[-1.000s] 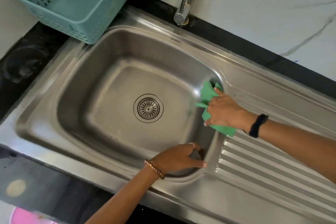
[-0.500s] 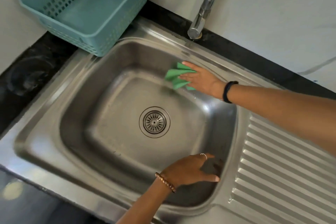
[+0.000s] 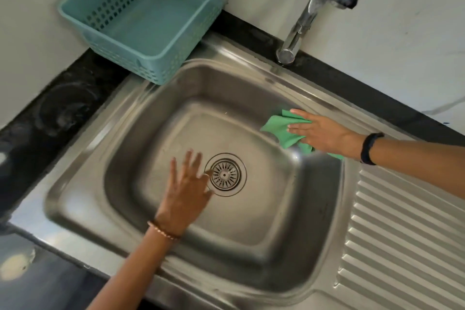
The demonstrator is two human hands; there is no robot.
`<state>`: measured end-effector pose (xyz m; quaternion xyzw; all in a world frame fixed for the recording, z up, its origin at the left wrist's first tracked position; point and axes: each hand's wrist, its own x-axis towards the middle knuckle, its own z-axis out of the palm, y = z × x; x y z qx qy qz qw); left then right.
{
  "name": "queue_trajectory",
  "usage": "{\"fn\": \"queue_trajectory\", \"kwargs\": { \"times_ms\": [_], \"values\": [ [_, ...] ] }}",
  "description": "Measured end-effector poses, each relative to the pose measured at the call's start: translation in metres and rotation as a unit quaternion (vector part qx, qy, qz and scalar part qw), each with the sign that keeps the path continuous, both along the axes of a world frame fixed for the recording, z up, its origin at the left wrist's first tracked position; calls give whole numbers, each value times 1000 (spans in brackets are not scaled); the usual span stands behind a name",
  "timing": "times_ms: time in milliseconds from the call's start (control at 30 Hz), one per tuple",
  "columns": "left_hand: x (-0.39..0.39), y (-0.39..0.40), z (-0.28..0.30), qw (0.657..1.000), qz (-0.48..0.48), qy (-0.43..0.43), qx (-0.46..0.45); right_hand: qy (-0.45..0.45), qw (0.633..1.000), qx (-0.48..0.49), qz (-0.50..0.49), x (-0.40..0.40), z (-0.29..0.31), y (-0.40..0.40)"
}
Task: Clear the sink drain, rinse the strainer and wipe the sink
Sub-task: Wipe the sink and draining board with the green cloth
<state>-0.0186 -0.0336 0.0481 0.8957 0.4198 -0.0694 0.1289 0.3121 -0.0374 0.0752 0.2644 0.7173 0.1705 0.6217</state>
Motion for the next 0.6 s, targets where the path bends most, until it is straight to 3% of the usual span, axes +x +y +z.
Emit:
{"fn": "queue_trajectory", "kwargs": {
  "times_ms": [100, 167, 333, 467, 600],
  "values": [
    [-37, 28, 8, 992, 64, 104, 41, 44, 999, 9, 12, -6, -4, 33],
    [-55, 39, 10, 986, 91, 124, 64, 56, 998, 16, 36, -21, -9, 59],
    [-65, 39, 19, 991, 98, 81, 39, 70, 988, 41, 129, -78, -13, 128],
    [-66, 39, 21, 993, 111, 30, 22, 60, 960, 58, 266, -128, -17, 177],
    [-65, 39, 20, 993, 115, 34, 9, 151, 950, 8, 274, -149, -24, 193]
  ]
}}
